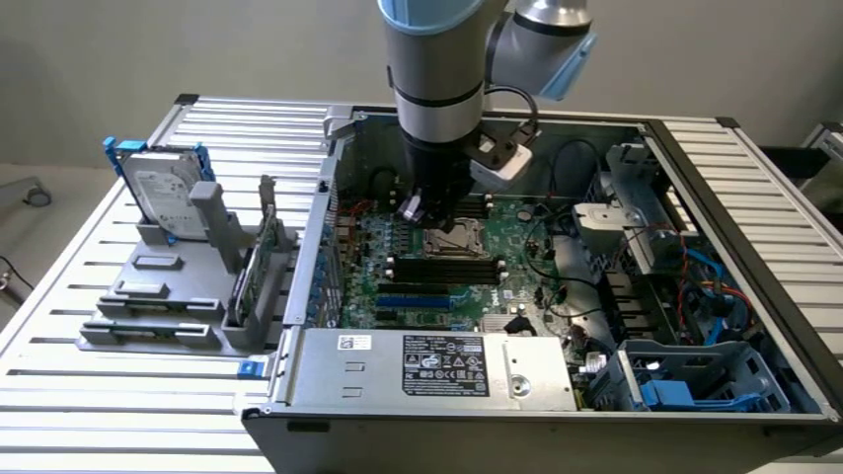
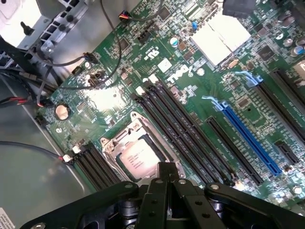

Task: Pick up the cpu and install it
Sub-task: 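Install the first cpu locking lever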

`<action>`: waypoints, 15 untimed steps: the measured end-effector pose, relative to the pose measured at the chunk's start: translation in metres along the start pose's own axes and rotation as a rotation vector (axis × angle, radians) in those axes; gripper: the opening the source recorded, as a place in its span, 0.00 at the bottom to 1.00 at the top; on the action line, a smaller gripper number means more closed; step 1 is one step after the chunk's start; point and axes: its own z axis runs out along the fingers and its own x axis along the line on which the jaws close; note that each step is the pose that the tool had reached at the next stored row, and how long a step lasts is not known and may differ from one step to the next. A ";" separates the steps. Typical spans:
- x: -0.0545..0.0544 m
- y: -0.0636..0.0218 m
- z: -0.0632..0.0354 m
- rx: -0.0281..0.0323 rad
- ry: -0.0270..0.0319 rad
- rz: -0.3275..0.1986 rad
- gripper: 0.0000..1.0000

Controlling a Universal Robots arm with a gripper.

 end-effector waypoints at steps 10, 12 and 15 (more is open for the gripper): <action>-0.009 -0.0029 0.0020 0.0183 -0.0175 0.016 0.11; -0.009 -0.0031 0.0047 0.0186 -0.0180 0.017 0.11; -0.011 -0.0035 0.0086 0.0192 -0.0187 0.019 0.11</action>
